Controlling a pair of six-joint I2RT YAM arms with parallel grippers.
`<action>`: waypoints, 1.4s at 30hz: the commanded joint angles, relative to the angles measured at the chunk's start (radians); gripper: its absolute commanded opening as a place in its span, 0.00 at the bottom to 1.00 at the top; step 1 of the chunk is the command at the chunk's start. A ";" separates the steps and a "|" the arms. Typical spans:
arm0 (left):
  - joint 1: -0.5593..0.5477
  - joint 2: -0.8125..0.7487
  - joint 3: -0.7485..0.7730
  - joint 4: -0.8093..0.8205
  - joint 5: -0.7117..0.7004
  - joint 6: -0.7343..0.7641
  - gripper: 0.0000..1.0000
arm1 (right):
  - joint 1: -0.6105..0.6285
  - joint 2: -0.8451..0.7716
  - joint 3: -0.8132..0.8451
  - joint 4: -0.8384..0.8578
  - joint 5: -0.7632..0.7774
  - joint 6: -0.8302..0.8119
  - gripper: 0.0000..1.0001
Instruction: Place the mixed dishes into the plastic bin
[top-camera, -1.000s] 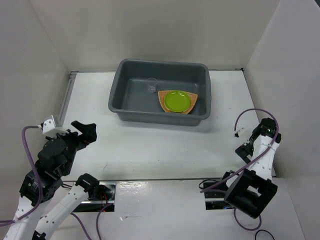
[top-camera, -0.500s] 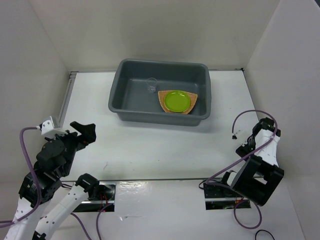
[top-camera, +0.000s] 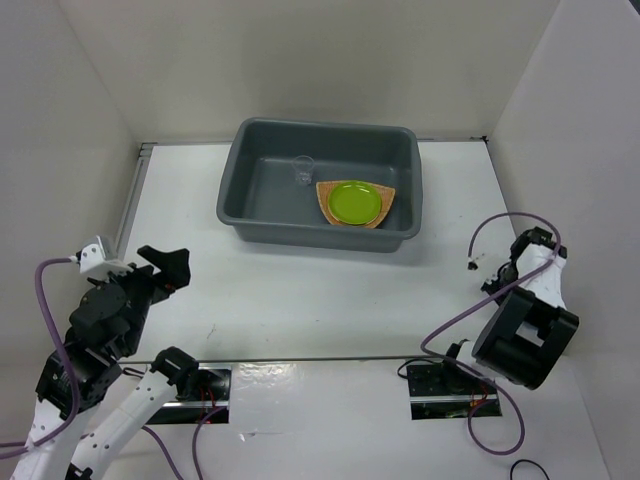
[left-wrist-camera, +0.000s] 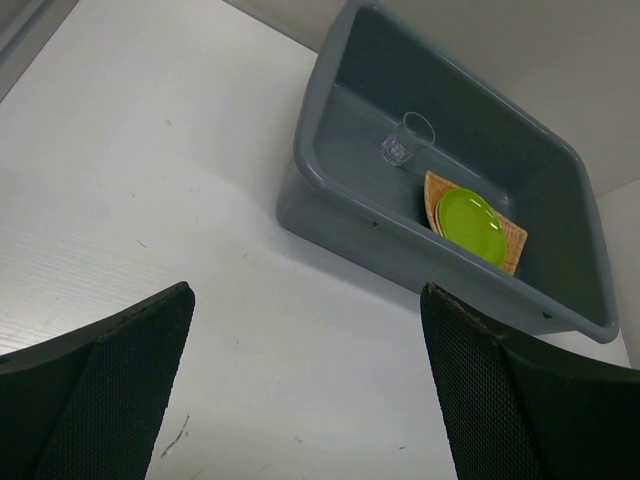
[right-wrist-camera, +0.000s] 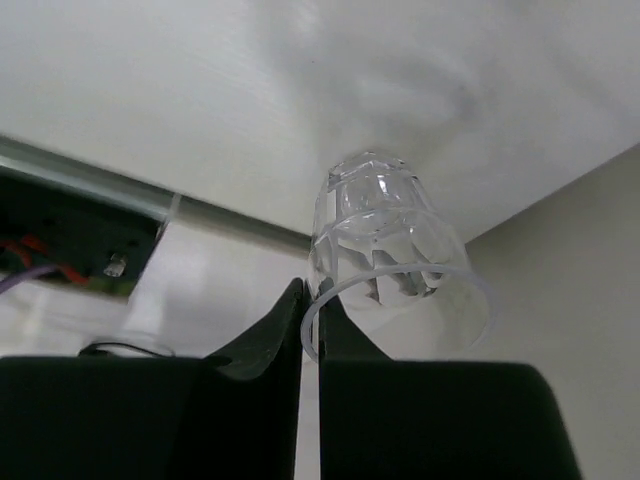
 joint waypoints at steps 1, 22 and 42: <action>0.006 -0.017 -0.005 0.039 -0.001 0.026 1.00 | 0.024 -0.034 0.258 -0.160 -0.124 0.011 0.00; 0.006 -0.017 -0.005 0.048 -0.001 0.037 1.00 | 1.351 0.700 1.518 -0.232 0.046 0.509 0.00; 0.006 0.039 -0.005 0.057 0.008 0.046 1.00 | 1.382 1.311 2.085 -0.232 0.004 0.425 0.00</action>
